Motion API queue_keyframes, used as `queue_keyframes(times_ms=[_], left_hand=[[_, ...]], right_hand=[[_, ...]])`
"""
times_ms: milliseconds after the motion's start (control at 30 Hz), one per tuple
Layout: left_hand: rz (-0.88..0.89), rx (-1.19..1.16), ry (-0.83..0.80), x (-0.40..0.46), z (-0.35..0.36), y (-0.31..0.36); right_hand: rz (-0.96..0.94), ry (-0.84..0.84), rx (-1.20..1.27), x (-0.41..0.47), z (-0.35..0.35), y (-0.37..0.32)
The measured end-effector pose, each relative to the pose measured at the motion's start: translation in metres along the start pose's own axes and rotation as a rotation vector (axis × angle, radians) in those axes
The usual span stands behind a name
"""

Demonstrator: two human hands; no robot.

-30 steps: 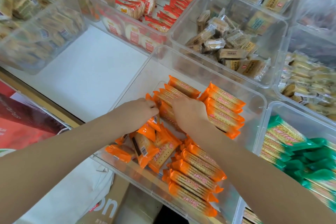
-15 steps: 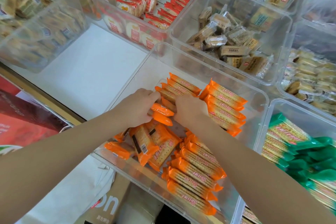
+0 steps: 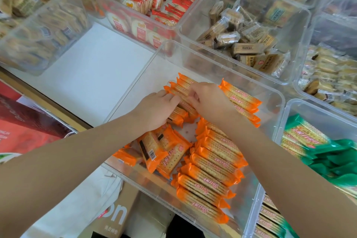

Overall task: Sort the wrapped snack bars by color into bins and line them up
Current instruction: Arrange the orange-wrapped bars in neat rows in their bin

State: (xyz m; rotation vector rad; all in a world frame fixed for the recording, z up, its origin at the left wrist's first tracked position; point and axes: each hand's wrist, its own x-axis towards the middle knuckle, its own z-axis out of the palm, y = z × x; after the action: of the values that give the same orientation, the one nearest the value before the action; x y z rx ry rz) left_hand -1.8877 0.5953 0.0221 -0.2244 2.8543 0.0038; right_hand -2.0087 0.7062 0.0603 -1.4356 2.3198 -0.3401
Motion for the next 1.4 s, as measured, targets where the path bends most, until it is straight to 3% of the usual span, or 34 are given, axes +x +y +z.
queue_keyframes(times_ms=[67, 200, 367, 500, 633, 833, 1000, 1233, 1333, 1400], left_hand=[[0.029, -0.072, 0.019, -0.001, 0.003, -0.001], [0.070, -0.255, 0.067, -0.005, 0.004, -0.005], [0.030, -0.354, 0.030, -0.008, -0.012, -0.007], [-0.081, -0.246, -0.010, -0.028, -0.019, -0.013], [-0.065, -0.057, -0.124, -0.035, -0.015, -0.010], [-0.106, 0.074, -0.039, -0.022, -0.005, -0.005], [-0.172, 0.028, -0.040, -0.021, -0.004, 0.000], [-0.113, -0.017, -0.030, -0.017, 0.003, 0.003], [-0.114, -0.091, -0.032, -0.020, 0.000, -0.004], [-0.061, -0.168, -0.040, -0.028, -0.002, -0.010]], right_hand=[[-0.056, 0.009, -0.005, -0.014, 0.000, -0.003], [-0.121, -0.132, -0.263, -0.020, 0.019, -0.013], [-0.100, -0.167, -0.241, -0.009, 0.037, -0.024], [-0.075, -0.169, -0.290, -0.001, 0.038, -0.029], [-0.054, -0.185, -0.330, -0.006, 0.039, -0.024], [0.007, -0.267, -0.446, -0.010, 0.035, -0.012], [-0.135, -0.355, -0.505, -0.015, 0.027, -0.013], [-0.080, -0.366, -0.612, -0.023, 0.020, -0.018], [-0.066, -0.311, -0.496, -0.028, 0.017, -0.013], [-0.066, -0.175, -0.279, -0.029, 0.015, -0.007]])
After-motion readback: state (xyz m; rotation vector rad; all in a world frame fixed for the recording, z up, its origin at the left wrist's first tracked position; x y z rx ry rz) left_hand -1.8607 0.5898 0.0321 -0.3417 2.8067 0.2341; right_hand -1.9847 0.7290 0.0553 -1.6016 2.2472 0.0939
